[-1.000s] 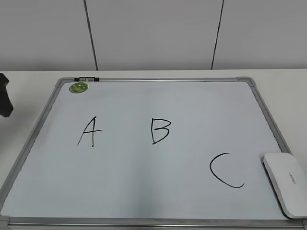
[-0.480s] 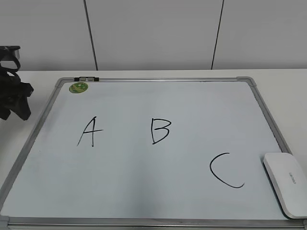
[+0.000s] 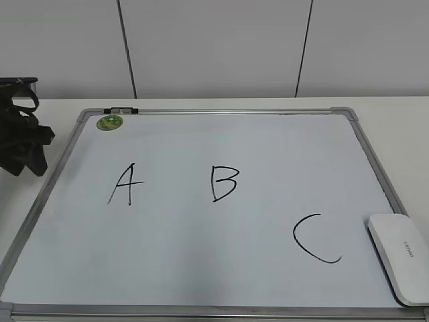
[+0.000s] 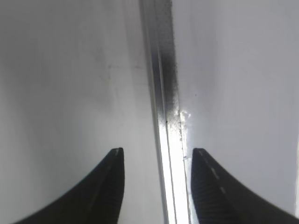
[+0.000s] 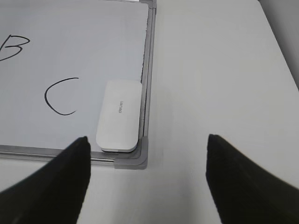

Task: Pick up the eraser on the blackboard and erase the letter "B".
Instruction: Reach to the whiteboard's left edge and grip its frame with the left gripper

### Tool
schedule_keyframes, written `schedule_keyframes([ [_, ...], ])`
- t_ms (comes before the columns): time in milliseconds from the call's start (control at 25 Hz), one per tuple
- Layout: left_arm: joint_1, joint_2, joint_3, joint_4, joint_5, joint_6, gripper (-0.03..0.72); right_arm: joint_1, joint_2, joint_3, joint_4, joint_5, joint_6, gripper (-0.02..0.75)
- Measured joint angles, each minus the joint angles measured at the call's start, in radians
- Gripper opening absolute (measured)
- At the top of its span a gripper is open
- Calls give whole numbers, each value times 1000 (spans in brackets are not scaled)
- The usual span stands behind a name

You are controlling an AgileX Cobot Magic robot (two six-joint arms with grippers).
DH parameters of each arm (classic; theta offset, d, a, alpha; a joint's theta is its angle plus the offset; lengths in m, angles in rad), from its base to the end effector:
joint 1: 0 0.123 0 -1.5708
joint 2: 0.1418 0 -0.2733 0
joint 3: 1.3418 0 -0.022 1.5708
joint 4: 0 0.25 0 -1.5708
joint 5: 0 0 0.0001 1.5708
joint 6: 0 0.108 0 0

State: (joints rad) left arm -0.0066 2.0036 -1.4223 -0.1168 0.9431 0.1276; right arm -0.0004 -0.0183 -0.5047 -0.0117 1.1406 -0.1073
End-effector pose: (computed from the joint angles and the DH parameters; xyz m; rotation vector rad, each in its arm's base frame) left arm 0.3936 -0.0128 0.1467 0.1078 2.9974 -0.1364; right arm 0.0142 -0.0012 0.2632 -0.1110 2.0992 -0.0789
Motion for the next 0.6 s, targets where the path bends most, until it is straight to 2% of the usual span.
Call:
schedule_keyframes([
  [600,0,69,-5,-8,-55,1,326,0,0,0,0,0,0,591],
])
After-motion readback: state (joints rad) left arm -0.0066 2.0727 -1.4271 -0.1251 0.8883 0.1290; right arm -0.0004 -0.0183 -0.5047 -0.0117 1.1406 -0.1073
